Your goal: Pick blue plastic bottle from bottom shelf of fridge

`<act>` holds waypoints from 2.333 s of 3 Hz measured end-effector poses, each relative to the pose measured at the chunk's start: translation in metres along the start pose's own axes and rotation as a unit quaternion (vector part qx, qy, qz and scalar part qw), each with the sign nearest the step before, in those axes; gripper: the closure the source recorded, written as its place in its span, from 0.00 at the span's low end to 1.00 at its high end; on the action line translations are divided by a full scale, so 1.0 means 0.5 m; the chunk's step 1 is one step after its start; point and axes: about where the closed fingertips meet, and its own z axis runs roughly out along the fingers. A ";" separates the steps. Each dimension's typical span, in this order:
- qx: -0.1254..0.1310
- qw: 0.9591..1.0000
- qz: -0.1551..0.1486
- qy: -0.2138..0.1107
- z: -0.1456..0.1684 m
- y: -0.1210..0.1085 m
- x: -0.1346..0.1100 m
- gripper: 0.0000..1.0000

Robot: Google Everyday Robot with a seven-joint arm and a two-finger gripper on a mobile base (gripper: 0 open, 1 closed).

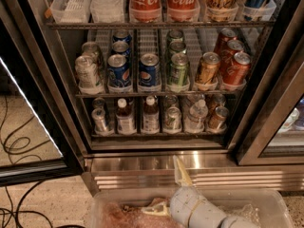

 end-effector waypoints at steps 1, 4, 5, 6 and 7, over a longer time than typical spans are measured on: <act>0.001 1.000 -0.001 -0.007 -0.008 0.006 -0.003 0.00; -0.003 0.998 -0.055 -0.036 0.132 -0.063 -0.081 0.00; -0.006 0.998 -0.057 -0.038 0.139 -0.059 -0.087 0.00; -0.004 0.998 -0.051 -0.043 0.135 -0.053 -0.087 0.00; 0.018 0.997 -0.040 -0.061 0.149 -0.075 -0.093 0.00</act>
Offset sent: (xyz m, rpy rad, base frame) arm 0.0161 0.0103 0.0334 0.0432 -0.1343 0.0392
